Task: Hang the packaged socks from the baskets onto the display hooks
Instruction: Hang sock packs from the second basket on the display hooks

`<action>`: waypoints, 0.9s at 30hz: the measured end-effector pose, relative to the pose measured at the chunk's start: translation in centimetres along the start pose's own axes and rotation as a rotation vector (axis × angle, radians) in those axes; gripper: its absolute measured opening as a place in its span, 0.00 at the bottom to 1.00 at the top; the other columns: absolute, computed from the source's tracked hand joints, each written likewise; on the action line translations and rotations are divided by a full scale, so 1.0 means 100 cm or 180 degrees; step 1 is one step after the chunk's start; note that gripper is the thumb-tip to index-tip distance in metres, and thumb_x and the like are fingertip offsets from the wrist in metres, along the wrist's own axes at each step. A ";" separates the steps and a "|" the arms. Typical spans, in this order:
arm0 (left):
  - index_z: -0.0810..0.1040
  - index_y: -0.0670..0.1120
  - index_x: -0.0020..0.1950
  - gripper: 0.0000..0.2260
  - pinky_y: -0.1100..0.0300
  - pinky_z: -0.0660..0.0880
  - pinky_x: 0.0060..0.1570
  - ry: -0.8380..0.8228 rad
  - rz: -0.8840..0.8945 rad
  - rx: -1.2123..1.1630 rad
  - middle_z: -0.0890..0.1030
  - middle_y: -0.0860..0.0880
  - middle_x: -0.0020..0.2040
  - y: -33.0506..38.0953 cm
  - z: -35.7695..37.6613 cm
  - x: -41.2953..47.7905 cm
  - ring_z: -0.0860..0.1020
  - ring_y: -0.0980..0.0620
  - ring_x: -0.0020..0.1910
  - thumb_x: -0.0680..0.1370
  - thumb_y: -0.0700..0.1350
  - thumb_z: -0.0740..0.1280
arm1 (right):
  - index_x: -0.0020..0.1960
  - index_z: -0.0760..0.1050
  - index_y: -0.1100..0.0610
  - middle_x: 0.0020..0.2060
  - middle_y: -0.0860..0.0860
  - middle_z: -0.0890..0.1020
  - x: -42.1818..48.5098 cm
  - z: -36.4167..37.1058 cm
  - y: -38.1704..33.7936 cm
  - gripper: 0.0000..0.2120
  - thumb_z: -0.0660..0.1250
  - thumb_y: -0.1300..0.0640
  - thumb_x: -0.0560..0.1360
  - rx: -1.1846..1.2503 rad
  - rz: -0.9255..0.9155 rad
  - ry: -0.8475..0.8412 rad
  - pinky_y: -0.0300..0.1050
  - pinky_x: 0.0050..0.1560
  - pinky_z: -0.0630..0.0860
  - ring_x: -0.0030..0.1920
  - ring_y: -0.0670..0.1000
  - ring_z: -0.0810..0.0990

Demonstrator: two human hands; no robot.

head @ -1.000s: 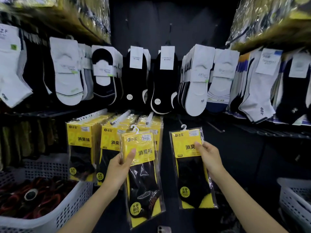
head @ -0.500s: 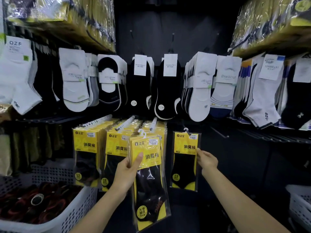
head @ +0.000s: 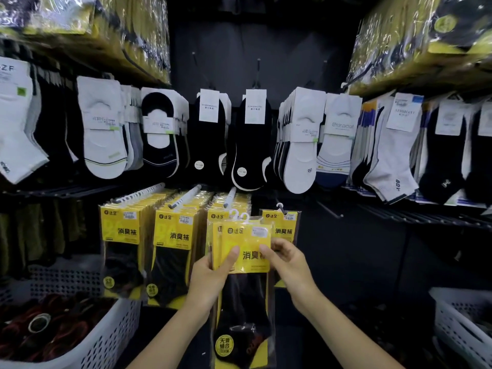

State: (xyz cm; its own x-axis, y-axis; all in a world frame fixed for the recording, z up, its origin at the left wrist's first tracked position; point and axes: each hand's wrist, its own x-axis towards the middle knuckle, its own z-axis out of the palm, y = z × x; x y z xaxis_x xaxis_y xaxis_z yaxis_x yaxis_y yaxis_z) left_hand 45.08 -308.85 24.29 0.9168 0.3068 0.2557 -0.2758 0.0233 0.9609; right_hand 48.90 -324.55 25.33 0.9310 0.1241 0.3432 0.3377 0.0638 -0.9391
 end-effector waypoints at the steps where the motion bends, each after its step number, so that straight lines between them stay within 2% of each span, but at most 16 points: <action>1: 0.80 0.53 0.48 0.17 0.75 0.73 0.31 0.0016 0.0011 -0.0039 0.84 0.59 0.39 0.000 0.001 -0.001 0.82 0.64 0.39 0.64 0.58 0.71 | 0.53 0.79 0.56 0.47 0.48 0.85 -0.001 0.000 0.000 0.12 0.72 0.54 0.71 0.0087 -0.0028 -0.0017 0.36 0.46 0.79 0.49 0.45 0.83; 4: 0.79 0.54 0.49 0.17 0.75 0.73 0.30 -0.0069 0.0020 -0.0034 0.84 0.62 0.39 -0.001 0.002 -0.003 0.82 0.65 0.39 0.63 0.59 0.72 | 0.54 0.78 0.55 0.49 0.46 0.85 -0.004 -0.002 0.000 0.12 0.72 0.54 0.71 0.0266 0.0001 -0.0037 0.35 0.46 0.79 0.51 0.45 0.83; 8: 0.77 0.56 0.45 0.14 0.73 0.70 0.37 -0.0260 -0.0028 0.0101 0.83 0.62 0.39 -0.006 -0.007 -0.002 0.79 0.69 0.39 0.70 0.64 0.62 | 0.57 0.77 0.54 0.49 0.51 0.86 -0.003 -0.014 0.009 0.11 0.67 0.55 0.75 0.0534 0.0383 0.0057 0.49 0.54 0.80 0.51 0.51 0.84; 12: 0.70 0.52 0.37 0.16 0.70 0.64 0.36 -0.0007 -0.0034 0.0280 0.71 0.59 0.33 -0.013 -0.017 0.006 0.69 0.62 0.32 0.70 0.64 0.62 | 0.54 0.78 0.56 0.49 0.54 0.85 0.001 -0.037 0.021 0.08 0.63 0.57 0.79 0.0274 0.0603 0.0430 0.56 0.57 0.78 0.51 0.56 0.84; 13: 0.72 0.50 0.36 0.18 0.69 0.66 0.36 0.0082 -0.0024 0.0277 0.70 0.57 0.29 -0.016 -0.020 0.009 0.69 0.59 0.31 0.70 0.64 0.62 | 0.53 0.78 0.56 0.49 0.54 0.85 0.003 -0.043 0.021 0.07 0.63 0.57 0.79 0.0235 0.0569 0.0594 0.55 0.57 0.78 0.51 0.55 0.83; 14: 0.67 0.50 0.36 0.18 0.67 0.67 0.38 0.0112 -0.0001 0.0293 0.69 0.53 0.26 -0.016 -0.023 0.012 0.69 0.55 0.28 0.71 0.64 0.62 | 0.53 0.78 0.57 0.49 0.55 0.85 0.006 -0.050 0.020 0.07 0.63 0.58 0.79 0.0257 0.0512 0.0747 0.53 0.56 0.78 0.51 0.55 0.83; 15: 0.77 0.43 0.39 0.22 0.66 0.69 0.41 0.0167 0.0022 0.0280 0.69 0.48 0.24 -0.017 -0.026 0.014 0.70 0.52 0.26 0.72 0.63 0.63 | 0.53 0.78 0.57 0.49 0.55 0.85 0.010 -0.055 0.017 0.07 0.63 0.59 0.79 0.0279 0.0442 0.0875 0.50 0.53 0.79 0.50 0.54 0.84; 16: 0.78 0.37 0.50 0.26 0.66 0.71 0.43 0.0197 0.0020 0.0292 0.70 0.45 0.24 -0.016 -0.029 0.015 0.71 0.49 0.27 0.73 0.61 0.63 | 0.54 0.77 0.57 0.49 0.54 0.85 0.015 -0.060 0.013 0.07 0.63 0.59 0.79 0.0267 0.0370 0.0969 0.47 0.50 0.79 0.50 0.53 0.84; 17: 0.80 0.44 0.44 0.20 0.67 0.71 0.41 0.0226 0.0036 0.0291 0.71 0.49 0.23 -0.017 -0.031 0.018 0.71 0.51 0.27 0.74 0.61 0.63 | 0.54 0.77 0.57 0.48 0.53 0.85 0.020 -0.064 0.008 0.06 0.63 0.60 0.79 0.0226 0.0300 0.1015 0.44 0.47 0.79 0.49 0.52 0.84; 19: 0.75 0.51 0.39 0.15 0.69 0.66 0.33 0.0276 0.0032 0.0305 0.69 0.53 0.29 -0.017 -0.033 0.019 0.67 0.58 0.29 0.74 0.61 0.62 | 0.54 0.76 0.55 0.47 0.50 0.84 0.029 -0.067 0.001 0.06 0.63 0.60 0.79 0.0100 0.0174 0.0950 0.37 0.41 0.78 0.45 0.46 0.84; 21: 0.69 0.53 0.36 0.14 0.68 0.63 0.32 0.0322 0.0064 0.0300 0.67 0.51 0.29 -0.018 -0.032 0.020 0.65 0.58 0.29 0.73 0.62 0.62 | 0.54 0.76 0.54 0.45 0.48 0.84 0.038 -0.064 -0.003 0.06 0.63 0.61 0.79 -0.0055 0.0100 0.0770 0.33 0.36 0.78 0.42 0.42 0.84; 22: 0.72 0.48 0.36 0.18 0.68 0.64 0.32 0.0332 0.0062 0.0296 0.65 0.54 0.26 -0.022 -0.033 0.023 0.64 0.58 0.27 0.73 0.62 0.62 | 0.54 0.76 0.54 0.46 0.48 0.84 0.042 -0.061 -0.004 0.06 0.63 0.61 0.79 -0.0137 0.0081 0.0679 0.33 0.37 0.78 0.42 0.42 0.84; 23: 0.63 0.56 0.38 0.13 0.68 0.64 0.33 0.0356 0.0086 0.0298 0.64 0.56 0.24 -0.020 -0.033 0.022 0.64 0.59 0.26 0.73 0.62 0.62 | 0.54 0.76 0.54 0.47 0.49 0.84 0.045 -0.058 -0.004 0.06 0.63 0.61 0.79 -0.0203 0.0055 0.0597 0.33 0.38 0.78 0.44 0.43 0.84; 24: 0.70 0.40 0.54 0.24 0.69 0.64 0.32 0.0393 0.0051 0.0306 0.65 0.57 0.25 -0.021 -0.032 0.022 0.64 0.60 0.26 0.74 0.61 0.62 | 0.54 0.76 0.54 0.47 0.49 0.84 0.048 -0.054 -0.005 0.07 0.63 0.61 0.79 -0.0245 0.0029 0.0528 0.34 0.39 0.79 0.45 0.44 0.84; 25: 0.76 0.49 0.38 0.16 0.70 0.64 0.30 0.0382 0.0054 0.0362 0.67 0.58 0.28 -0.022 -0.032 0.023 0.64 0.62 0.27 0.75 0.60 0.62 | 0.54 0.76 0.53 0.48 0.49 0.84 0.051 -0.051 -0.005 0.07 0.63 0.61 0.79 -0.0256 0.0015 0.0478 0.34 0.39 0.79 0.46 0.44 0.83; 27: 0.72 0.53 0.36 0.14 0.72 0.64 0.25 0.0348 0.0021 0.0353 0.68 0.57 0.34 -0.021 -0.032 0.023 0.63 0.64 0.28 0.75 0.60 0.62 | 0.53 0.76 0.52 0.48 0.49 0.84 0.056 -0.046 -0.003 0.07 0.62 0.61 0.79 -0.0211 0.0043 0.0449 0.37 0.42 0.80 0.48 0.46 0.83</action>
State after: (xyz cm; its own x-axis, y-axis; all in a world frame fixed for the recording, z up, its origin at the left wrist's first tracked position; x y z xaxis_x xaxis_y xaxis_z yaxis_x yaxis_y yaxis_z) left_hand 46.89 -305.18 22.51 0.8765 0.4086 0.2548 -0.2425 -0.0826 0.9666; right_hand 54.63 -328.46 27.40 0.9441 -0.0162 0.3292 0.3292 -0.0032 -0.9443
